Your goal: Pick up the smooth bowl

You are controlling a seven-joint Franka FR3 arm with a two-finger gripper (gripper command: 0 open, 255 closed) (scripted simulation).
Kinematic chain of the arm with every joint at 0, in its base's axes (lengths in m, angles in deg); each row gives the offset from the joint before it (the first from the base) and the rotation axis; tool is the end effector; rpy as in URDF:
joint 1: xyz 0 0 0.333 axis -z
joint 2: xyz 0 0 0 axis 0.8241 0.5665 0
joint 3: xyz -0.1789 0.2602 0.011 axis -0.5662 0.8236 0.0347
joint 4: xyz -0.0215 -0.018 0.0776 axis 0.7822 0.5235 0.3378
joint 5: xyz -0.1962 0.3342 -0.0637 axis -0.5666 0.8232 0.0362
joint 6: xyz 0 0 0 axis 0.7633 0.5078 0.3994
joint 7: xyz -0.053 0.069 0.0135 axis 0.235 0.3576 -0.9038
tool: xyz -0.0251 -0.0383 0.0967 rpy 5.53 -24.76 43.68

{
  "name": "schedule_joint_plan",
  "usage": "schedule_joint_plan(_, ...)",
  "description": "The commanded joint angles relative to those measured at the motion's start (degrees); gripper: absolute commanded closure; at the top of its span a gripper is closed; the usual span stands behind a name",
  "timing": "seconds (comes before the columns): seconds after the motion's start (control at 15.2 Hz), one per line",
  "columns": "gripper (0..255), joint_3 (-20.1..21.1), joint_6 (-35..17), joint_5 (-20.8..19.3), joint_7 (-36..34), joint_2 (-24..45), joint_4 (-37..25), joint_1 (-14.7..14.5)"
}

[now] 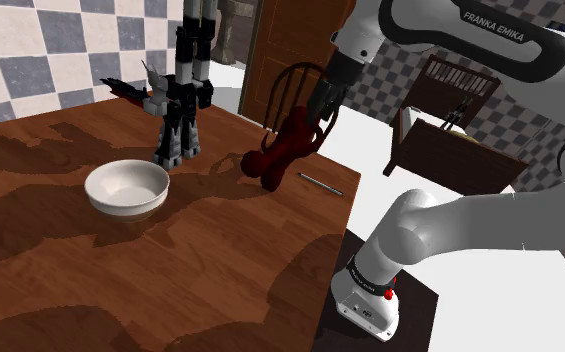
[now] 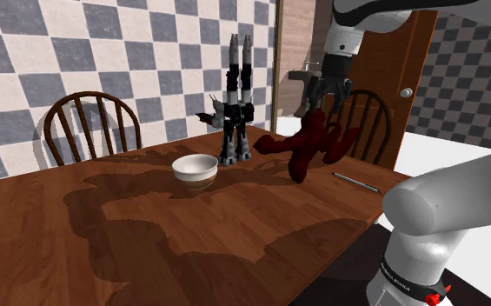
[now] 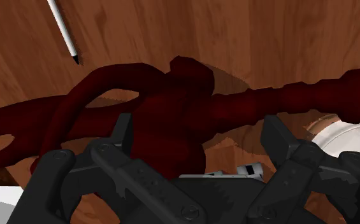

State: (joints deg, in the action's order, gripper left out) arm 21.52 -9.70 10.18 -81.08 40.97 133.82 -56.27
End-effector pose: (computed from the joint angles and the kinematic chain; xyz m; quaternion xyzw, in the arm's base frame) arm 0.3009 0.0282 0.6142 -0.9978 -0.0153 -0.0464 0.0454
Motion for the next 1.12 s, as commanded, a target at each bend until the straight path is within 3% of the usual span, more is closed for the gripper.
schedule_joint_plan(0.0,0,0.0,0.0,0.0,0.0,0.0,0.0,0.0)
schedule_joint_plan(0.59,0,8.4,-12.7,5.1,-7.9,11.8,0.1,-2.1)
schedule_joint_plan(1.06,0,14.6,-21.7,6.4,-14.2,24.0,-4.0,-3.0)
